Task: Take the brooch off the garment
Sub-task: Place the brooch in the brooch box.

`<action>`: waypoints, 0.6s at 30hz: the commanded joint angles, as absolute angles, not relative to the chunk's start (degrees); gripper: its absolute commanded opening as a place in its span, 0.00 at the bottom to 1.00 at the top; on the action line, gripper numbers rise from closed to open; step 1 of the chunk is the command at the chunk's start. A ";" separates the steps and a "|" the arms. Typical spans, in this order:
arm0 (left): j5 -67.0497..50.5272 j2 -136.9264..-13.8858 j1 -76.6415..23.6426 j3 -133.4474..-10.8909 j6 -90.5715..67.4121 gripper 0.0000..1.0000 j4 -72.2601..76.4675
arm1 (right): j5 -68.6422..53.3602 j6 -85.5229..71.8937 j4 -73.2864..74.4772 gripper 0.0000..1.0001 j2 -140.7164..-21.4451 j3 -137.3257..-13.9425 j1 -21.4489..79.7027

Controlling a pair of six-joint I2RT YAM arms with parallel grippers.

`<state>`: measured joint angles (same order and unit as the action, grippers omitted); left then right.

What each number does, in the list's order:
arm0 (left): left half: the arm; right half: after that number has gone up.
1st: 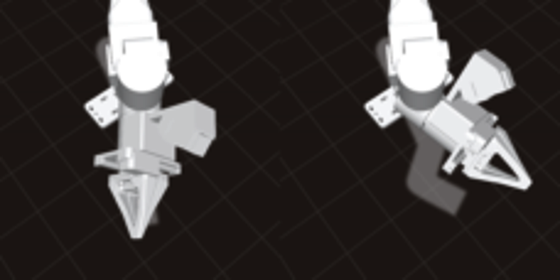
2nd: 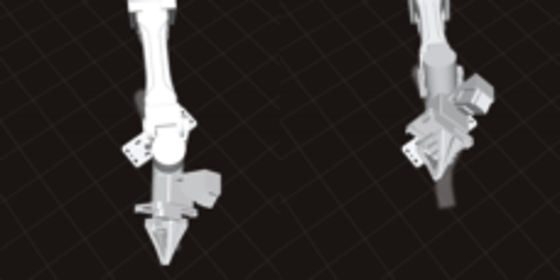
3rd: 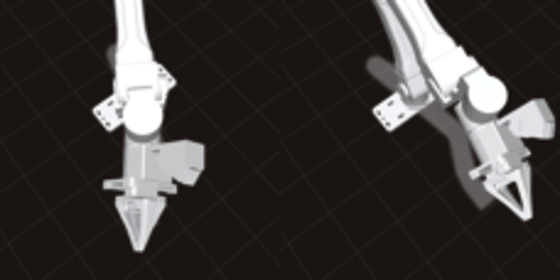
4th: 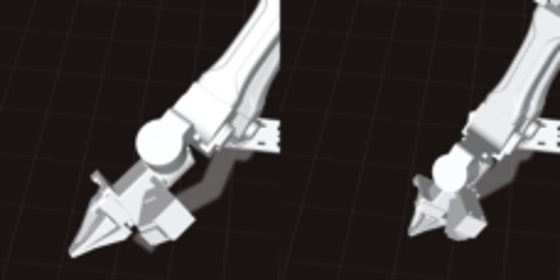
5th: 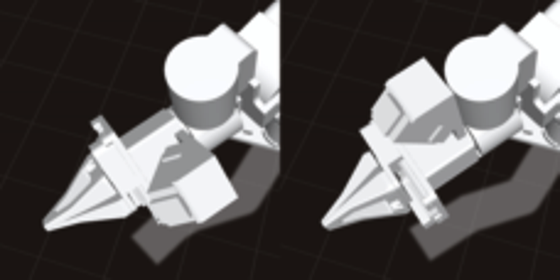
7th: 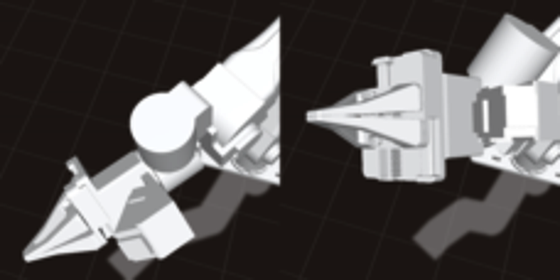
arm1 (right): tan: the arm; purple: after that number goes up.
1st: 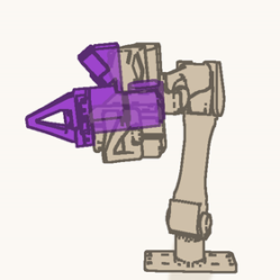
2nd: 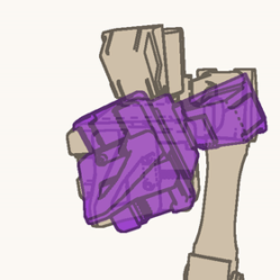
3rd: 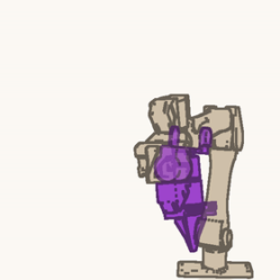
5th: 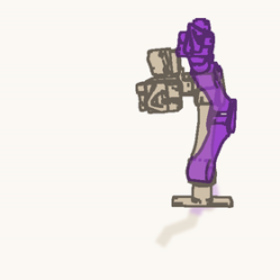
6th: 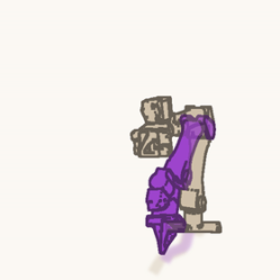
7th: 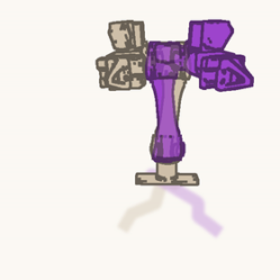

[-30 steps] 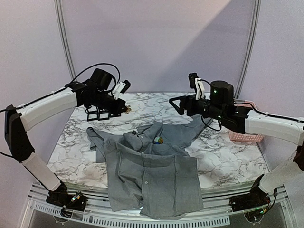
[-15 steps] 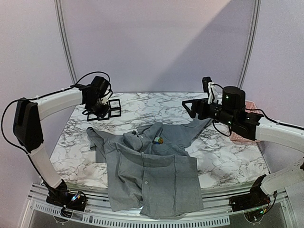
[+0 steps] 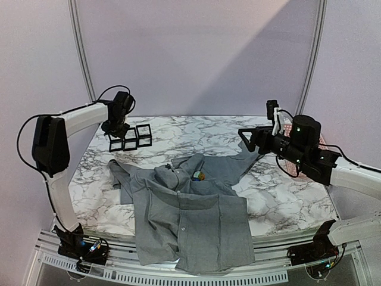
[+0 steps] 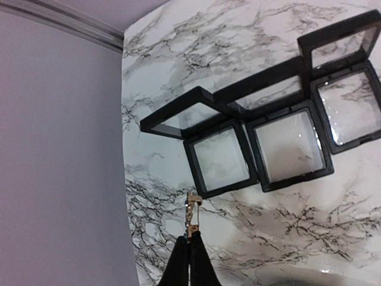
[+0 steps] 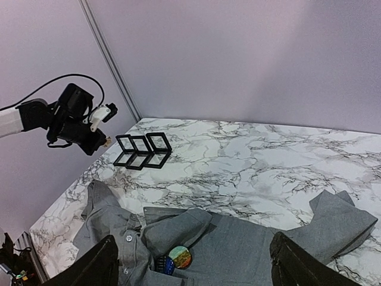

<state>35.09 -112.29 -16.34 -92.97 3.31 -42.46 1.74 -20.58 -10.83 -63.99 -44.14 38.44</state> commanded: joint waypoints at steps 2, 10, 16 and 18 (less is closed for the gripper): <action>40.46 -117.84 -15.51 -98.29 5.12 0.00 -43.35 | 1.81 -20.70 -11.61 0.87 -60.45 -42.21 37.93; 44.86 -123.42 -15.06 -102.55 9.06 0.00 -43.88 | 2.17 -21.87 -12.04 0.88 -56.20 -39.59 37.80; 45.05 -126.80 -13.71 -104.07 9.28 0.00 -44.82 | 2.38 -22.58 -11.77 0.88 -56.12 -39.68 37.86; 44.17 -126.95 -13.47 -103.45 9.27 0.00 -43.90 | 2.46 -22.74 -11.85 0.88 -56.16 -39.73 37.83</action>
